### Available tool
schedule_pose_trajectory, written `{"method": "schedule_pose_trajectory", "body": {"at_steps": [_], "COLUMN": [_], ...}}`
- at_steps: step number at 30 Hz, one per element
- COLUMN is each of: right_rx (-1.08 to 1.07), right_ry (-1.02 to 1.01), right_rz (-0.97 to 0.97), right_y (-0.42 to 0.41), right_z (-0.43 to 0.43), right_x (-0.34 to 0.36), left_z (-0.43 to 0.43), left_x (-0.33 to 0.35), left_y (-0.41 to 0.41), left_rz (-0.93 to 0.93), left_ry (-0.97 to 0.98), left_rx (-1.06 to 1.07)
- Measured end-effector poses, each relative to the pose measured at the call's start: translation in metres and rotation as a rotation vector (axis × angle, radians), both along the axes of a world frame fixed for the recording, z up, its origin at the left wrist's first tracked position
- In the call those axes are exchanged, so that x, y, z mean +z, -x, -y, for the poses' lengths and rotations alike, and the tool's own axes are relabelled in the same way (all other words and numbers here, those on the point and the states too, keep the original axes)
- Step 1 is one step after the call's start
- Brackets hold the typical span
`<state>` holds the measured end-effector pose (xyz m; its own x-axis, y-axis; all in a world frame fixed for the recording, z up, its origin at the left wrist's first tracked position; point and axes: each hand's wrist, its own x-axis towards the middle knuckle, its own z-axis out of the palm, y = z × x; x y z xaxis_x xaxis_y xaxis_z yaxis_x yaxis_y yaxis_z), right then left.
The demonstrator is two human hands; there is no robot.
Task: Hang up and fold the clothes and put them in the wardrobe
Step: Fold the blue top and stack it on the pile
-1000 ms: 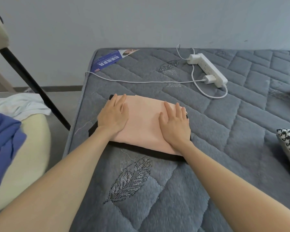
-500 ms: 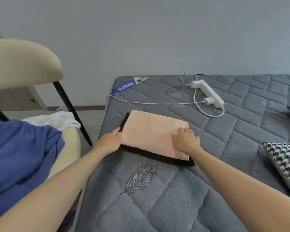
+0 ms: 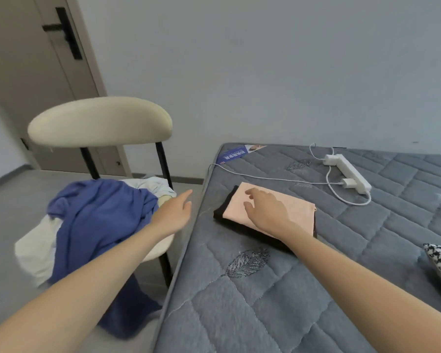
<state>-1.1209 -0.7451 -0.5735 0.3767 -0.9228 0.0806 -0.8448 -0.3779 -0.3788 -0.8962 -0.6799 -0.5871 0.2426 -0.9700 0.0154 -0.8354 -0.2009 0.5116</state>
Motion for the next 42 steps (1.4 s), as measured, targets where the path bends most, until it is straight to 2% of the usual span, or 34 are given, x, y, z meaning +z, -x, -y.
{"method": "schedule_pose_trajectory", "body": {"at_steps": [8, 14, 26, 32, 36, 42], "right_rx": [0.222, 0.306, 0.375, 0.320, 0.268, 0.123], "right_ry": [-0.068, -0.193, -0.397, -0.434, -0.506, -0.502], "right_rz": [0.066, 0.118, 0.295, 0.346, 0.343, 0.442], "right_y": [-0.094, -0.169, -0.286, -0.334, -0.359, -0.368], "right_z": [-0.047, -0.074, -0.095, -0.095, -0.097, -0.096], "right_x": [0.013, 0.000, -0.073, -0.109, -0.133, -0.137], "left_z": [-0.099, -0.158, -0.174, -0.156, -0.151, -0.155], "left_x": [0.012, -0.009, -0.088, -0.121, -0.135, -0.131], "left_y": [-0.085, -0.158, -0.241, -0.253, -0.253, -0.246], "left_rz": [0.061, -0.001, -0.371, -0.490, -0.431, -0.492], "left_ry": [0.054, 0.039, -0.005, 0.051, 0.124, 0.249], "left_rx": [0.221, 0.429, 0.647, 0.666, 0.708, 0.680]}}
